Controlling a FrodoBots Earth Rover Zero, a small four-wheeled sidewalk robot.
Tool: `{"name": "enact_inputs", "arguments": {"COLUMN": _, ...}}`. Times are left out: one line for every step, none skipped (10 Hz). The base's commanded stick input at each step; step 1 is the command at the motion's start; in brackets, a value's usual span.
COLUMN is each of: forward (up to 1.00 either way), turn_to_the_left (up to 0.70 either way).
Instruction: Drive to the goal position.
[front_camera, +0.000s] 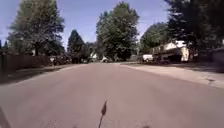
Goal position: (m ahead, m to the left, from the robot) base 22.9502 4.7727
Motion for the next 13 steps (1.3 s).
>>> {"name": "enact_inputs", "arguments": {"forward": 0.69, "turn_to_the_left": 0.03}}
{"name": "enact_inputs", "arguments": {"forward": 0.69, "turn_to_the_left": 0.03}}
{"name": "enact_inputs", "arguments": {"forward": 0.69, "turn_to_the_left": 0.03}}
{"name": "enact_inputs", "arguments": {"forward": 0.69, "turn_to_the_left": 0.03}}
{"name": "enact_inputs", "arguments": {"forward": 0.69, "turn_to_the_left": 0.03}}
{"name": "enact_inputs", "arguments": {"forward": 0.69, "turn_to_the_left": 0.03}}
{"name": "enact_inputs", "arguments": {"forward": 0.69, "turn_to_the_left": 0.03}}
{"name": "enact_inputs", "arguments": {"forward": 0.69, "turn_to_the_left": 0.03}}
{"name": "enact_inputs", "arguments": {"forward": 0.69, "turn_to_the_left": 0.03}}
{"name": "enact_inputs", "arguments": {"forward": 0.69, "turn_to_the_left": 0.03}}
{"name": "enact_inputs", "arguments": {"forward": 0.69, "turn_to_the_left": 0.03}}
{"name": "enact_inputs", "arguments": {"forward": 0.69, "turn_to_the_left": 0.03}}
{"name": "enact_inputs", "arguments": {"forward": 0.69, "turn_to_the_left": 0.03}}
